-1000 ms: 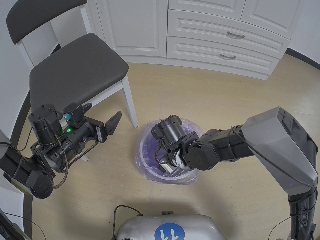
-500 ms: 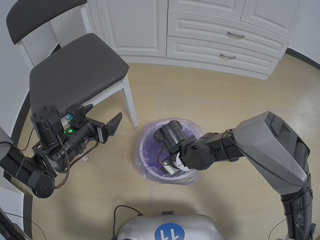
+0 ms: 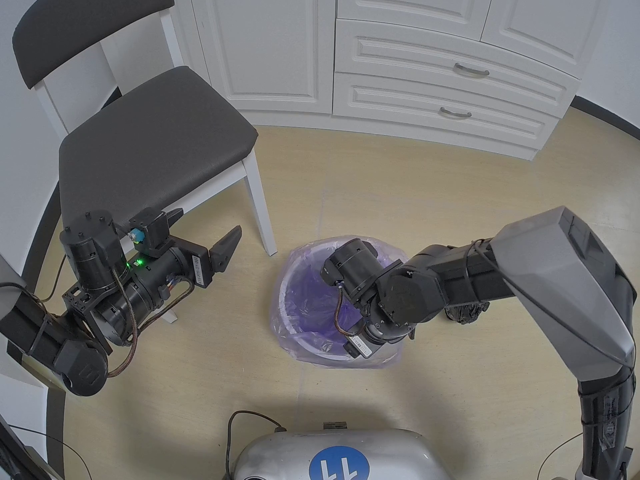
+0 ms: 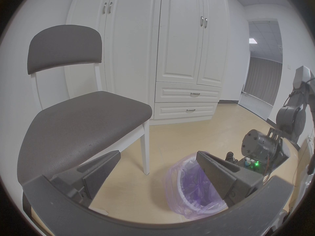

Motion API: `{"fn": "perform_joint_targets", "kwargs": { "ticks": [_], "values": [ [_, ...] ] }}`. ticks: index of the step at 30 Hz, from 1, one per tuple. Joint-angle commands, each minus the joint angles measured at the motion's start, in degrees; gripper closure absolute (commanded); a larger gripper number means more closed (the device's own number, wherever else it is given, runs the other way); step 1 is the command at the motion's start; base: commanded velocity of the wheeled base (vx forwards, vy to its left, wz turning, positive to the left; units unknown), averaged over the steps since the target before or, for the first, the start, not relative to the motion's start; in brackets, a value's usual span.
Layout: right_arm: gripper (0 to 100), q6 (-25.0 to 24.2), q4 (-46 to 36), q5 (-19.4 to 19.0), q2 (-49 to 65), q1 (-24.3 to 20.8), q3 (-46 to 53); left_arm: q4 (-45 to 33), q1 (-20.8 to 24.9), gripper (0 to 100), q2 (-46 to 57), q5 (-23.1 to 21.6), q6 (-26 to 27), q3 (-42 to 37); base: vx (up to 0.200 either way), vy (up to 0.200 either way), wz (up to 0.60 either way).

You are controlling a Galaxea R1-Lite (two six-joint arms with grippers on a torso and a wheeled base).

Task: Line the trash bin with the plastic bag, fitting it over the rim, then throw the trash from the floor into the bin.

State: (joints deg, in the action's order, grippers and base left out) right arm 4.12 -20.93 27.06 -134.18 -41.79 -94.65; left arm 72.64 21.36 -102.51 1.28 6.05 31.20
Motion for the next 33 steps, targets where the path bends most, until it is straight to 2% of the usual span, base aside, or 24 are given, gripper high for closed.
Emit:
{"fn": "perform_joint_targets", "kwargs": {
  "ticks": [1, 9, 16, 24, 30, 33],
  "values": [
    [0, -0.8, -3.7, 0.1, 3.7, 0.3, 0.7, 0.1, -0.4, 0, 0.1, 0.0, 0.5, -0.2, 0.000, 0.000, 0.00],
    [0, -3.0, -5.2, 0.8, 4.7, 0.3, 0.8, 0.1, -1.1, 0, 0.1, 0.0, 0.5, -0.1, 0.000, 0.000, 0.00],
    [0, -3.0, -4.8, 1.1, 0.3, -1.5, -8.4, 0.1, -1.1, 0, -0.3, 0.0, 0.6, 0.0, 0.000, 0.000, 0.00],
    [0, -2.6, -5.3, 9.9, -9.0, 1.4, -16.2, 0.1, -1.1, 0, -1.3, 0.0, 1.2, 0.0, 0.000, 0.000, 0.00],
    [0, -2.6, -5.1, 10.5, -10.4, 3.0, -17.7, 0.1, -1.0, 0, -2.4, 0.0, 2.7, -0.1, 0.000, 0.000, 0.00],
    [0, -2.8, -5.3, 12.0, -10.0, 3.6, -17.6, 0.1, -1.0, 0, -2.5, 0.0, 2.7, -0.1, 0.000, 0.000, 0.00]
  ]
}}
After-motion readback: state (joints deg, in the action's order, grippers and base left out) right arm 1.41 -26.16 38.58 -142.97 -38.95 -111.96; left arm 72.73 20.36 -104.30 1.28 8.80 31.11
